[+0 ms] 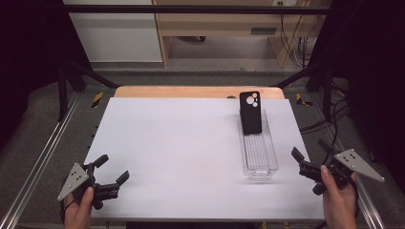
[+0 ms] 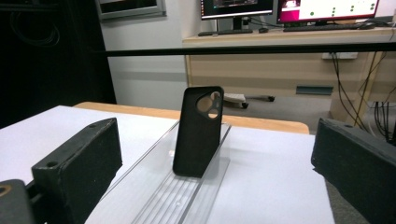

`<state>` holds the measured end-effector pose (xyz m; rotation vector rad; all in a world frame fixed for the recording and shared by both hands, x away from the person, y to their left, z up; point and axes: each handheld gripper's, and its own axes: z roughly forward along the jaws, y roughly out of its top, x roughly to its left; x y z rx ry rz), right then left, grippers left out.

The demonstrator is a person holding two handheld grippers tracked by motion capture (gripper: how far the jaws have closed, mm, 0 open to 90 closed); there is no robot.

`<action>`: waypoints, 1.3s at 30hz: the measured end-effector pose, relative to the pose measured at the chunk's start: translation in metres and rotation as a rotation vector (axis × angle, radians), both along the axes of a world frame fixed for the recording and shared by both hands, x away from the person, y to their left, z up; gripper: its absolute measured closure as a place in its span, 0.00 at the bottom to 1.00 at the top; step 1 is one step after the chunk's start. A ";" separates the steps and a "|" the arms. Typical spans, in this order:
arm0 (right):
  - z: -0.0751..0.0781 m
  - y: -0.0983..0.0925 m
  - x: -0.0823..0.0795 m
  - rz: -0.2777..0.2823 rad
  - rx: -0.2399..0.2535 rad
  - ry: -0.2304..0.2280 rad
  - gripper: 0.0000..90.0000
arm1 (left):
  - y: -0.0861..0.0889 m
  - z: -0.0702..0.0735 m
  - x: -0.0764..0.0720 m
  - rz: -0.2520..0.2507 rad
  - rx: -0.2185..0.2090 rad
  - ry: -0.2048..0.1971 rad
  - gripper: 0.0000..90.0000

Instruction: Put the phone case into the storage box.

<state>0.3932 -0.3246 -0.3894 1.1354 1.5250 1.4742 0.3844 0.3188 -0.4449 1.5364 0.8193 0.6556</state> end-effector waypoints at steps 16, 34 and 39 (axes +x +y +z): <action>-0.021 0.015 -0.006 0.029 -0.036 -0.057 0.03 | -0.002 0.000 -0.001 -0.009 0.020 -0.004 0.01; -0.027 0.037 -0.003 0.087 -0.046 -0.047 0.03 | -0.003 0.001 0.000 -0.011 0.024 -0.015 0.01; -0.028 0.044 -0.001 0.101 -0.054 -0.051 0.03 | -0.004 0.001 0.001 -0.027 0.016 -0.014 0.01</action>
